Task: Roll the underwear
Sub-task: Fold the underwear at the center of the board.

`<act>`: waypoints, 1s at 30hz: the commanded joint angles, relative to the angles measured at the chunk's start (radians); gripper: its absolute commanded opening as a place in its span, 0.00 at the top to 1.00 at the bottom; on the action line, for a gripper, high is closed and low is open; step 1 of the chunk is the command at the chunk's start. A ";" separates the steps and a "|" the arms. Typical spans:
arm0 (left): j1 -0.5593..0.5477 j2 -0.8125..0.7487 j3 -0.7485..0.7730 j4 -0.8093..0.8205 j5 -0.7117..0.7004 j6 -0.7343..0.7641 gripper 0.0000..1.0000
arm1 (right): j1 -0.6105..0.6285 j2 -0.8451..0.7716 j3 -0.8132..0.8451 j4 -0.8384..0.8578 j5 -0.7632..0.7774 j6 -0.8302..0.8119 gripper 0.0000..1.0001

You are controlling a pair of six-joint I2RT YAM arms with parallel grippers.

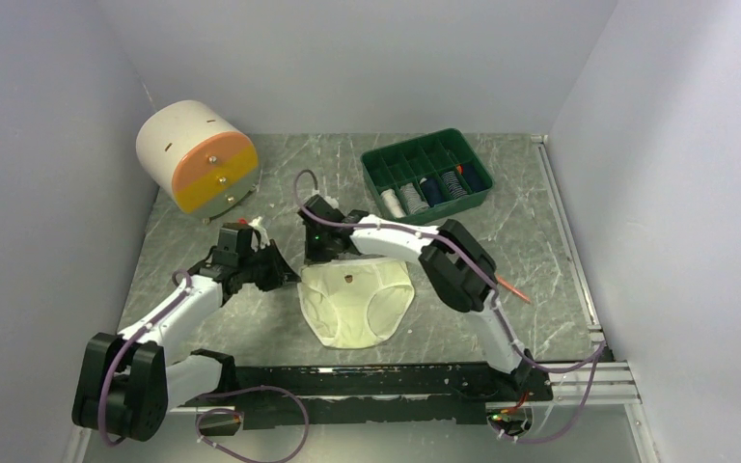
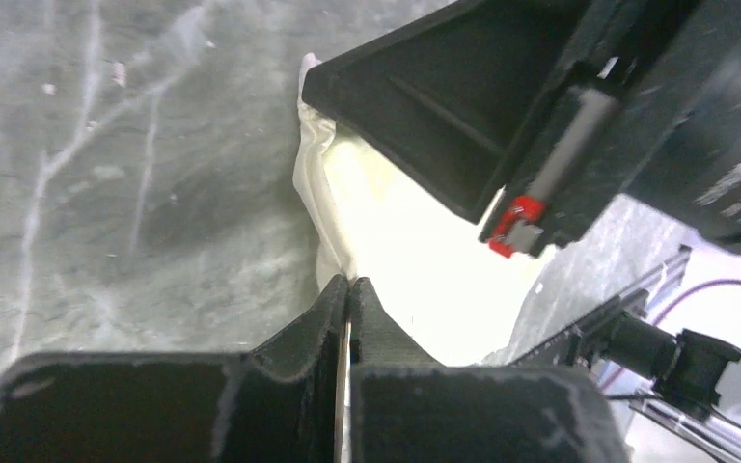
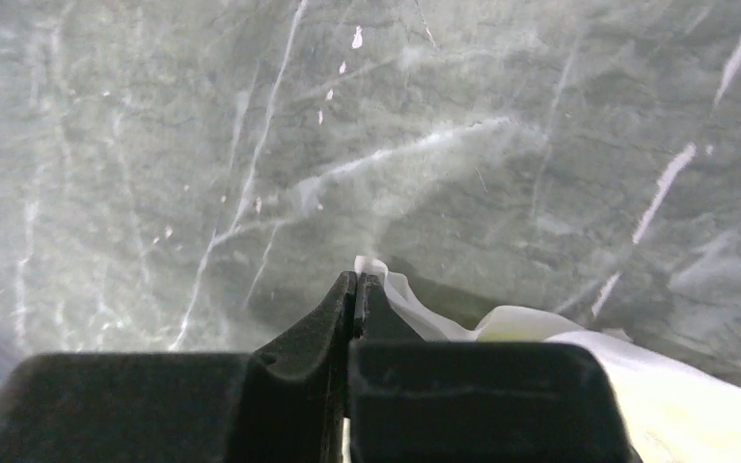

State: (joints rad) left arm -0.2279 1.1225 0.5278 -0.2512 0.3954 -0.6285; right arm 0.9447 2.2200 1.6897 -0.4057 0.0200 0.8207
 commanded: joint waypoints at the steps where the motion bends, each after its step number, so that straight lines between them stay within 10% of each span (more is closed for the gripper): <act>1: -0.001 -0.013 0.023 0.037 0.123 0.008 0.95 | -0.031 -0.165 -0.136 0.204 -0.127 0.041 1.00; 30: -0.514 0.218 0.172 0.362 0.021 -0.310 0.95 | -0.372 -0.605 -0.752 0.514 -0.431 -0.042 1.00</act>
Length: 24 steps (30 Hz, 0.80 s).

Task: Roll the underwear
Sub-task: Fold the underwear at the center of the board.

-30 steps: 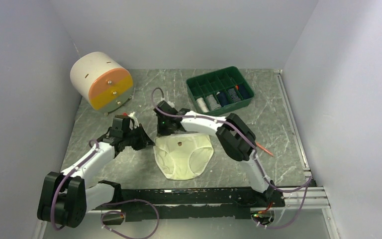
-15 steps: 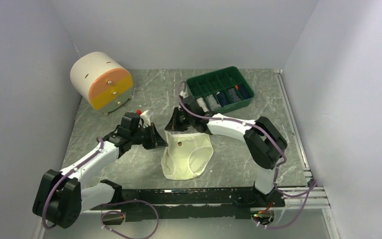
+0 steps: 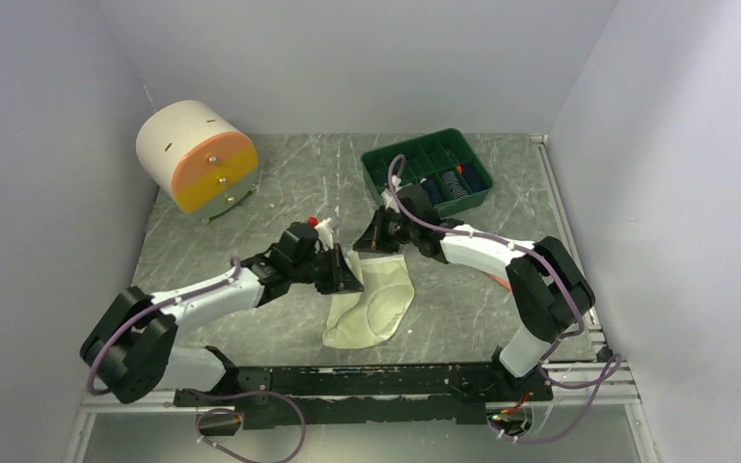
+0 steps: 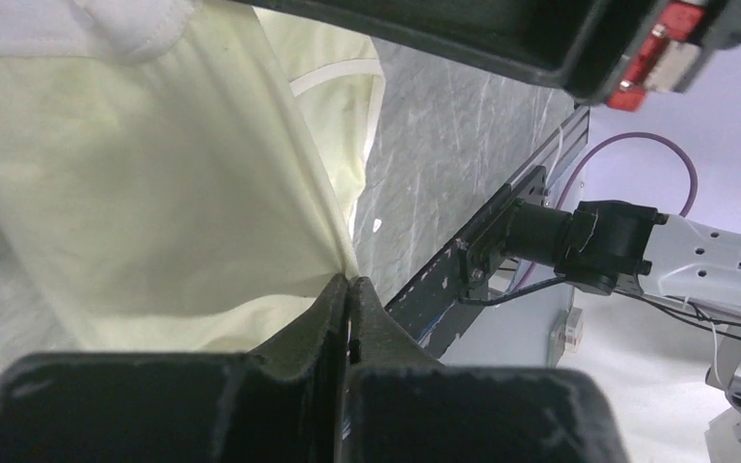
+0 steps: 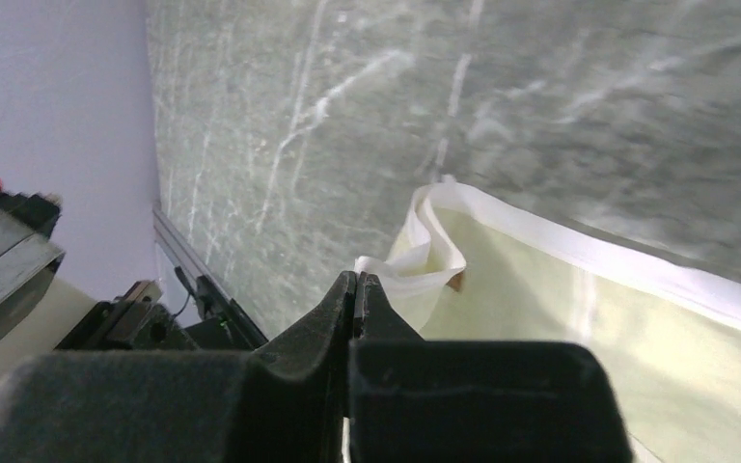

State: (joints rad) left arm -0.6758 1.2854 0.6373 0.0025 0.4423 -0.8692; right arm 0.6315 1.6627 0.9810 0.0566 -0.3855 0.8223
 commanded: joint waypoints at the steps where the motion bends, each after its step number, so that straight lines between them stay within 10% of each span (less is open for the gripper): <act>1: -0.087 0.079 0.078 0.120 -0.033 -0.077 0.95 | -0.074 -0.049 -0.055 0.056 -0.043 -0.051 1.00; 24: -0.273 0.453 0.315 0.193 -0.105 -0.136 0.95 | -0.298 -0.028 -0.138 -0.008 -0.095 -0.187 1.00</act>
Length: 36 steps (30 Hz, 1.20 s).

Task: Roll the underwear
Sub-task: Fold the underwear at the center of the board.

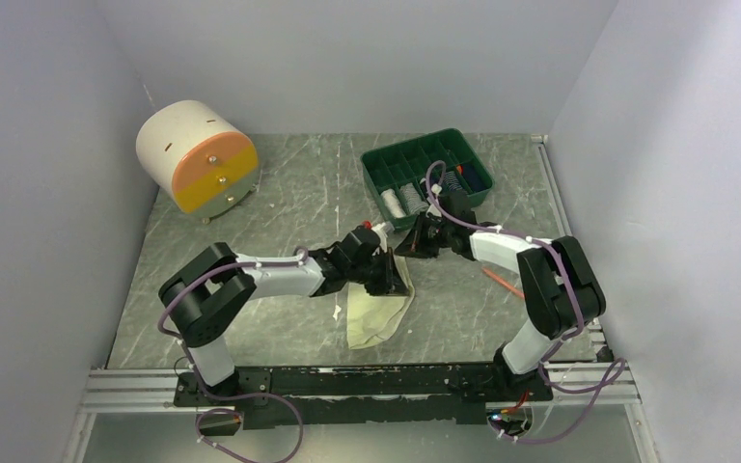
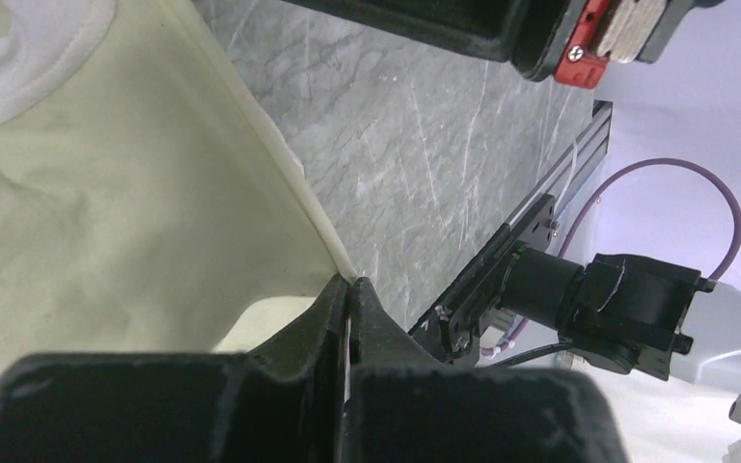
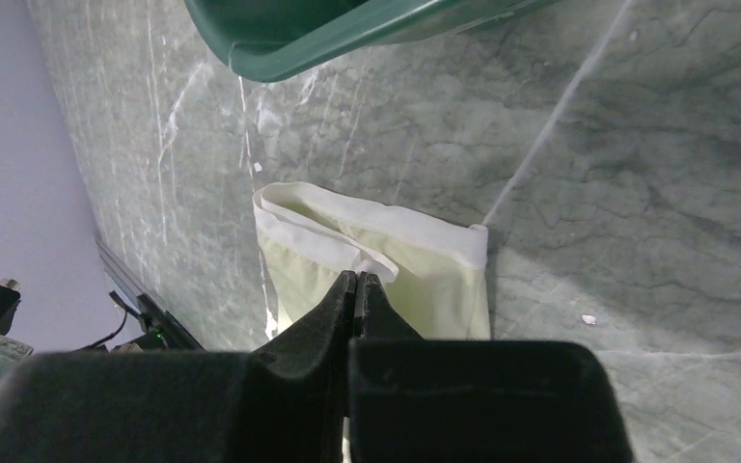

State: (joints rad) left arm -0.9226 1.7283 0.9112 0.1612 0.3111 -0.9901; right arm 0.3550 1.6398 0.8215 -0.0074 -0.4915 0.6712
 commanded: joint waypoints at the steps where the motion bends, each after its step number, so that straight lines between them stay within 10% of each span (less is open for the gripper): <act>1: -0.027 0.013 0.041 0.044 0.023 -0.016 0.95 | -0.022 0.003 0.024 0.054 0.016 -0.037 1.00; 7: -0.030 0.054 0.027 0.118 0.050 -0.011 0.93 | -0.023 0.050 0.057 0.020 0.029 -0.076 0.98; 15: -0.030 -0.021 -0.049 0.214 0.134 0.004 0.40 | -0.022 -0.009 0.121 -0.083 0.117 -0.131 0.75; 23: -0.029 -0.370 -0.085 -0.189 -0.085 0.137 0.31 | -0.019 -0.127 0.051 -0.128 0.112 -0.101 0.52; 36: 0.049 -0.536 -0.260 -0.445 -0.310 0.072 0.29 | 0.093 -0.039 0.049 -0.122 0.211 -0.110 0.55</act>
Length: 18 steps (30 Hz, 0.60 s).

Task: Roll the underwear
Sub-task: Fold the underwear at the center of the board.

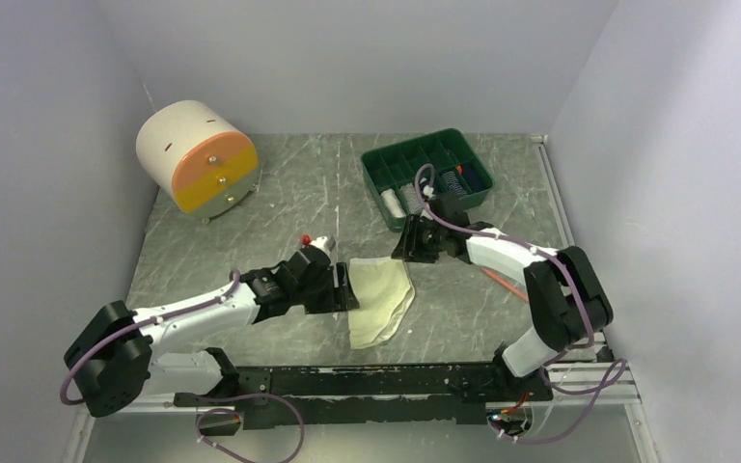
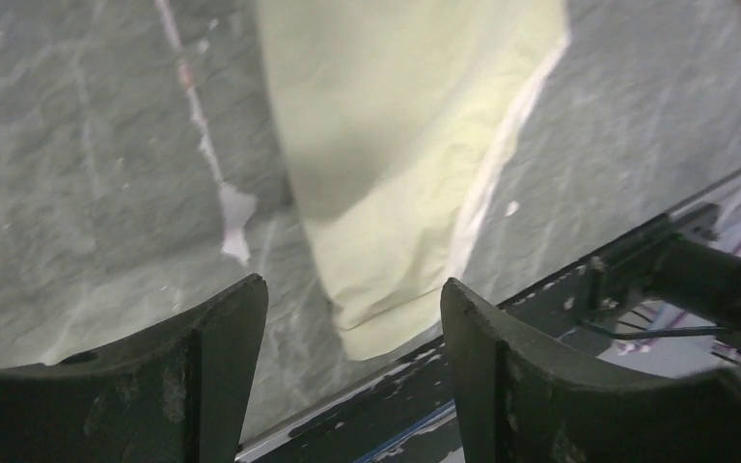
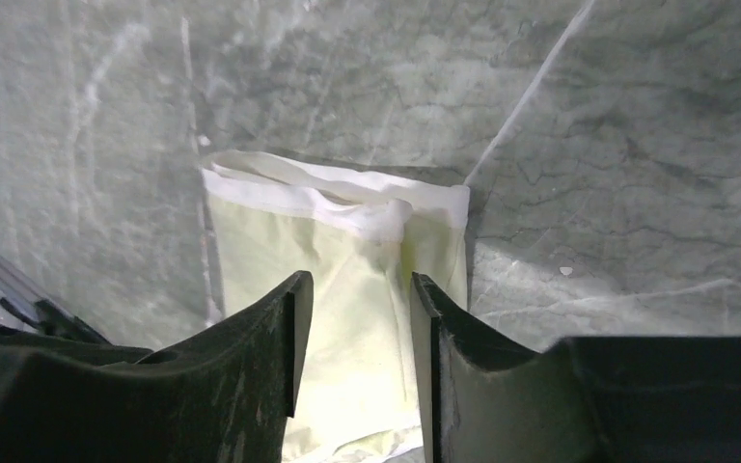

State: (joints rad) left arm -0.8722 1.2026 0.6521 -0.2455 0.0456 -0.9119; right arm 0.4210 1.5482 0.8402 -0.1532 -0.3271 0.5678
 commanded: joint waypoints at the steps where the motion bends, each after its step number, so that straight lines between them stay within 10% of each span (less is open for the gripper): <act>1: -0.001 -0.001 -0.002 -0.038 -0.044 -0.002 0.29 | 0.033 0.068 0.042 0.024 0.054 -0.008 0.59; 10: 0.010 0.110 0.069 -0.041 -0.115 0.074 0.31 | 0.048 0.105 0.092 0.006 0.138 -0.036 0.98; 18: 0.028 0.265 0.252 -0.072 -0.173 0.208 0.30 | 0.047 0.105 0.137 -0.051 0.141 -0.070 0.57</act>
State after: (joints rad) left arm -0.8558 1.4189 0.8242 -0.3260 -0.0772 -0.8013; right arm 0.4690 1.6810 0.9150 -0.1814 -0.2131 0.5304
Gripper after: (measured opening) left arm 0.695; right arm 0.381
